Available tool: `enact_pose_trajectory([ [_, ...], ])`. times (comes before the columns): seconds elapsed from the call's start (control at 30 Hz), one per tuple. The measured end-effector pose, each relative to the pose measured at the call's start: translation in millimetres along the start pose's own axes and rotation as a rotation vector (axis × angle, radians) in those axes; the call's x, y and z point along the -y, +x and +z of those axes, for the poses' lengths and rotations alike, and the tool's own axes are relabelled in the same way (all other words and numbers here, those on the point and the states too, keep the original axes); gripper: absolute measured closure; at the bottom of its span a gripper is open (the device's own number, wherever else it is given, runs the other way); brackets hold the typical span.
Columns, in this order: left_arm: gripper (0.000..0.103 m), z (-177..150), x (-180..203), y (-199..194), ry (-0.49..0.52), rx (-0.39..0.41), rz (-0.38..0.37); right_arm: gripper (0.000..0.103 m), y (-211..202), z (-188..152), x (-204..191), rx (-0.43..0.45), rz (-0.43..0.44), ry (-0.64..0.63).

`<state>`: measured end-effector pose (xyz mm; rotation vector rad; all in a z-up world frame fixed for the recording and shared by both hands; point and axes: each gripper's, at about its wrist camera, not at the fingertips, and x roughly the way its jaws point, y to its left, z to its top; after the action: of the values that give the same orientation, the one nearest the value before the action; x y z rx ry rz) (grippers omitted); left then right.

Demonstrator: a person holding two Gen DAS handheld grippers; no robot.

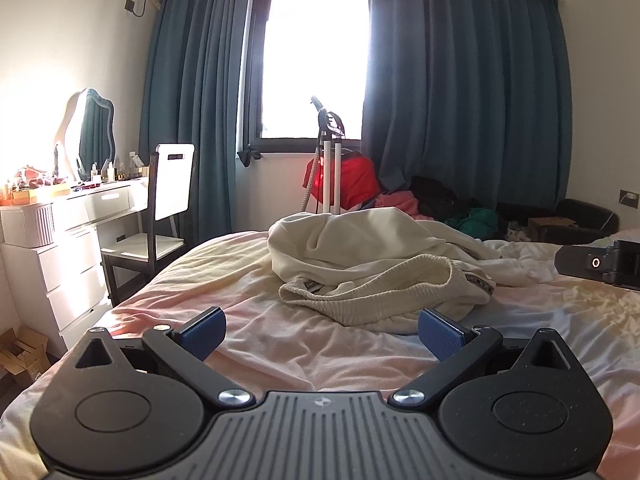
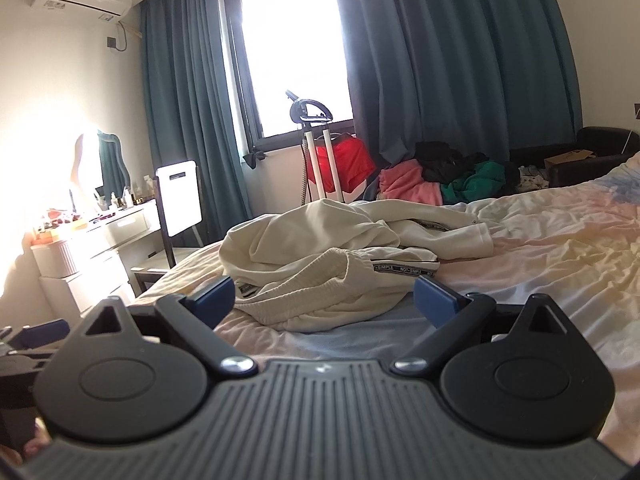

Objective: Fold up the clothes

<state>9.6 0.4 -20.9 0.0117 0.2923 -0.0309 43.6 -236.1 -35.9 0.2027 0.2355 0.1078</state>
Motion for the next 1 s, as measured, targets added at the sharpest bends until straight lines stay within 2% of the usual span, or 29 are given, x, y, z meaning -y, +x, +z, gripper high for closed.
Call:
enact_pose_trajectory([
  [0.07,0.0,0.7,2.2,1.9,0.011,0.0,0.001,0.007,0.4,-1.1,2.4,0.002,0.0,0.009],
  [0.17,0.0,5.1,6.4,5.6,0.026,0.006,-0.007,0.022,1.2,-1.8,5.6,0.005,-0.012,0.014],
  [0.43,0.0,28.0,18.1,23.3,0.057,0.006,-0.05,0.044,7.4,-3.5,16.8,-0.004,-0.053,0.062],
  [0.53,0.0,32.7,21.5,30.5,0.073,0.01,-0.051,0.058,12.2,-4.8,21.1,-0.014,-0.068,0.085],
  [0.6,0.0,32.3,21.9,35.2,0.07,0.011,-0.056,0.071,14.5,-6.2,22.7,-0.016,-0.072,0.093],
  [0.67,0.0,28.3,21.6,39.4,0.072,0.011,-0.057,0.074,16.8,-7.8,22.9,-0.018,-0.078,0.096],
  [0.8,0.0,18.6,18.6,45.1,0.065,0.004,-0.063,0.075,21.5,-12.8,21.4,-0.01,-0.102,0.095],
  [0.9,0.0,14.6,13.0,46.2,0.045,-0.003,-0.065,0.073,25.5,-18.5,18.4,0.006,-0.161,0.078],
  [1.0,0.0,14.3,7.3,43.0,0.028,0.011,-0.063,0.073,36.0,-22.9,18.1,-0.034,-0.161,0.092],
])
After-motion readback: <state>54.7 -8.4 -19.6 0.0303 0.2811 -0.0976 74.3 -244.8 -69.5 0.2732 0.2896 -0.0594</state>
